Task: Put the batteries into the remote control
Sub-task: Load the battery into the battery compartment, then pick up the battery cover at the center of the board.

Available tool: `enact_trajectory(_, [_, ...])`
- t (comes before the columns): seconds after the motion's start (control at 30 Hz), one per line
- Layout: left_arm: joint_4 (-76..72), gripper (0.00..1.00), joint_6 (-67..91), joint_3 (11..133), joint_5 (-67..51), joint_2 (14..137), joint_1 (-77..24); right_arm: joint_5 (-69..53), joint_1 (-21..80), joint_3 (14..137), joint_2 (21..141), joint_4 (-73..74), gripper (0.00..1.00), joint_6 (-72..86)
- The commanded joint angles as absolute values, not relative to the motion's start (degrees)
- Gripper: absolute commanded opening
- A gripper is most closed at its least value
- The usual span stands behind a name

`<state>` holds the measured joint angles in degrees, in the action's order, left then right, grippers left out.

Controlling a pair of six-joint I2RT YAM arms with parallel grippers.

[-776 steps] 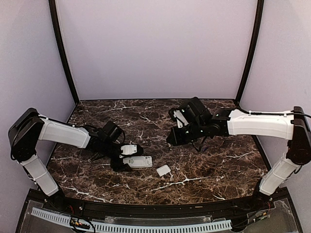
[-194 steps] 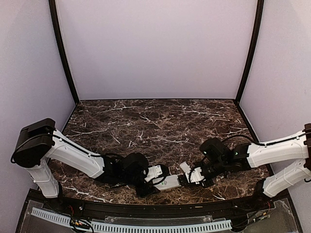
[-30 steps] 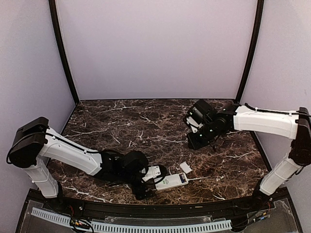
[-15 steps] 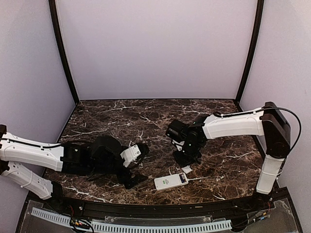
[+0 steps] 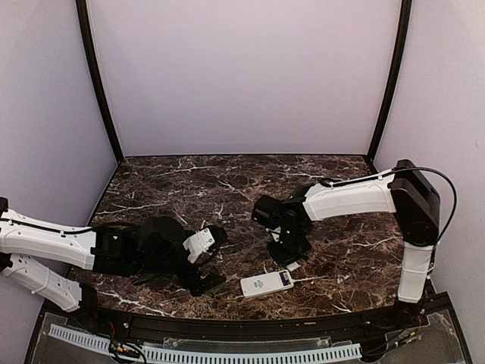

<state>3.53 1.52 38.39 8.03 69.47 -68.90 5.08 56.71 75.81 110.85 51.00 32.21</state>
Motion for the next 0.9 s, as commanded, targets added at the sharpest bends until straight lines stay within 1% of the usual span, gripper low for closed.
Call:
enact_trajectory(0.0, [4.05, 0.99, 1.11, 37.54, 8.50, 68.90, -69.17, 7.01, 57.22, 76.08, 111.99, 52.14, 0.13, 32.99])
enact_trajectory(0.07, [4.12, 0.99, 1.06, 37.53, 8.52, 68.77, -69.17, 7.34, 57.23, 76.10, 112.66, 52.11, 0.12, 32.77])
enact_trajectory(0.17, [4.38, 0.99, 1.14, 37.47, 8.50, 68.50, -69.18, 6.76, 57.28, 75.79, 113.32, 50.91, 0.06, 31.84])
enact_trajectory(0.33, [4.80, 0.99, 1.20, 37.36, 8.97, 67.05, -69.17, 6.62, 57.29, 75.60, 113.44, 50.62, 0.00, 30.35])
enact_trajectory(0.5, [4.85, 0.99, 1.16, 37.41, 9.16, 66.10, -69.17, 5.78, 57.30, 75.94, 110.75, 50.14, 0.00, 27.23])
enact_trajectory(0.6, [5.39, 0.99, 0.68, 38.06, 9.44, 65.80, -69.17, 4.45, 57.24, 77.89, 107.44, 50.16, 0.00, 22.52])
enact_trajectory(0.7, [6.96, 0.99, -0.59, 39.33, 10.31, 65.20, -69.17, -1.39, 57.30, 79.67, 102.51, 48.87, 0.00, 14.81])
enact_trajectory(0.87, [10.28, 0.98, -7.10, 43.90, 10.48, 62.75, -69.24, -18.91, 57.45, 80.24, 92.77, 48.16, 0.00, 0.75])
